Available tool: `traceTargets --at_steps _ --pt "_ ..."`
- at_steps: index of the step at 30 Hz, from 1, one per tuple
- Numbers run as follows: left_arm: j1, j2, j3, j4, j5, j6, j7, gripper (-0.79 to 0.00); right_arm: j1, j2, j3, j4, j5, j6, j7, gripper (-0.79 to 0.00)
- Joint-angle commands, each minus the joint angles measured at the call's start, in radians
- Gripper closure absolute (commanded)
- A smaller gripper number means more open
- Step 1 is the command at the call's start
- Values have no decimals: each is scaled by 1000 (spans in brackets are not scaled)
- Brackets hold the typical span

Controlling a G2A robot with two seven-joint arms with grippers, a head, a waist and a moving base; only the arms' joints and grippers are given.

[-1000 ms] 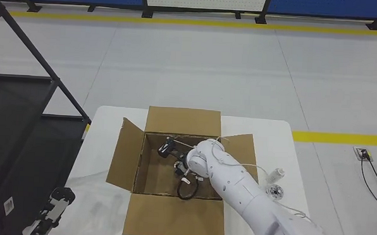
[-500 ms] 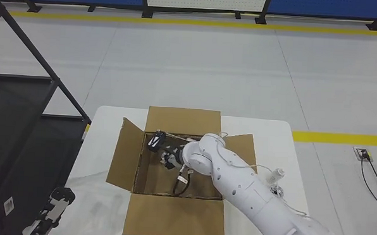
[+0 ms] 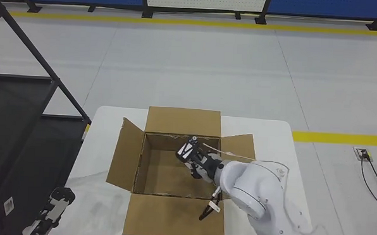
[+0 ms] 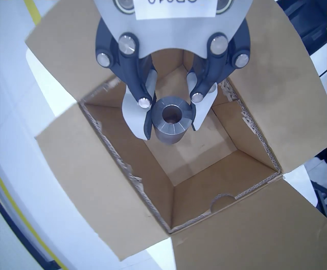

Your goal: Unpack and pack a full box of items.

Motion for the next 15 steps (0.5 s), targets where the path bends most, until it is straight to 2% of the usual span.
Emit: traceTargets --at_steps 1,6,15 --pt "0 0 0 0 0 0 0 -785 -86 16 94 -120 -8 3 20 0" --pt "0 0 0 0 0 0 0 -785 -280 45 291 -306 -1 12 53 0" --pt "0 0 0 0 0 0 0 -785 -538 70 535 -464 92 6 47 0"
